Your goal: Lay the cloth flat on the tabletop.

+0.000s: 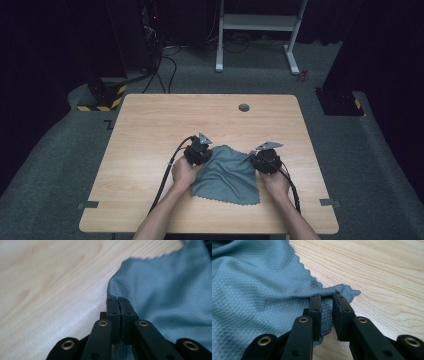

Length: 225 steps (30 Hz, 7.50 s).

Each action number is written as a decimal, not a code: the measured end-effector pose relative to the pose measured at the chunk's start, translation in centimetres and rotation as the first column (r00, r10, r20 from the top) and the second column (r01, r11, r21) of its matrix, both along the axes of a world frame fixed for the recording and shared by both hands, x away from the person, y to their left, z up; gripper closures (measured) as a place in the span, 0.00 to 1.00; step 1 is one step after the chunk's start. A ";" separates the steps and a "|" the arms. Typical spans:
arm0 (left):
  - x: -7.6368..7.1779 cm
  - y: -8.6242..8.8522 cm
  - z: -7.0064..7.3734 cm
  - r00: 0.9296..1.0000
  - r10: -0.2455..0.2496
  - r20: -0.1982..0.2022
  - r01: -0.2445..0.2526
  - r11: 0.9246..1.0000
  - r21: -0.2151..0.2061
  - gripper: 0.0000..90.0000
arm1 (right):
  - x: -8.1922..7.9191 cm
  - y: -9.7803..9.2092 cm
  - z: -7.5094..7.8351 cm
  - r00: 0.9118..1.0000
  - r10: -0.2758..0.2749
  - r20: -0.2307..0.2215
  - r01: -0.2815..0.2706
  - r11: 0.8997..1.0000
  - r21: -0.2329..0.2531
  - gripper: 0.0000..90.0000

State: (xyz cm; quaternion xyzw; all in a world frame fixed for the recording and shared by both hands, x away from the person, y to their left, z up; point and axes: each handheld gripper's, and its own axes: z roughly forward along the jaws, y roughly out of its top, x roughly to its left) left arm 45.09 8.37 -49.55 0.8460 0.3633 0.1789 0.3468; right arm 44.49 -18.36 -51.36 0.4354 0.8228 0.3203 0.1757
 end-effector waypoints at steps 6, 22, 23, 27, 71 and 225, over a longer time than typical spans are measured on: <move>-4.2 -3.2 0.8 0.973 -0.224 0.061 0.213 0.967 0.141 0.97 | -0.1 0.0 -0.1 1.000 -0.003 0.007 0.003 1.000 -0.001 0.86; -2.4 -1.7 1.3 0.996 -0.084 -0.026 0.082 0.996 -0.043 0.75 | -0.2 -0.2 -0.2 1.000 -0.001 0.014 0.001 1.000 0.014 0.87; -2.2 -2.2 1.1 0.996 -0.082 -0.030 0.082 0.996 -0.022 0.73 | -0.2 -0.2 -0.2 1.000 0.000 0.014 0.000 1.000 0.015 0.87; -2.2 -3.9 0.1 0.996 -0.089 -0.023 0.089 0.996 0.025 0.69 | -0.3 -0.1 -0.2 1.000 -0.001 0.023 0.001 1.000 0.009 0.87; -2.3 -3.9 -1.0 0.984 -0.099 -0.147 0.097 0.995 -0.024 0.93 | 0.2 -0.9 -0.1 1.000 0.002 -0.005 -0.002 1.000 0.015 0.94; -8.9 5.4 -2.8 0.999 0.054 -0.008 -0.054 0.997 -0.061 0.44 | -7.6 2.0 -0.8 0.976 0.205 0.071 -0.207 0.978 0.026 0.63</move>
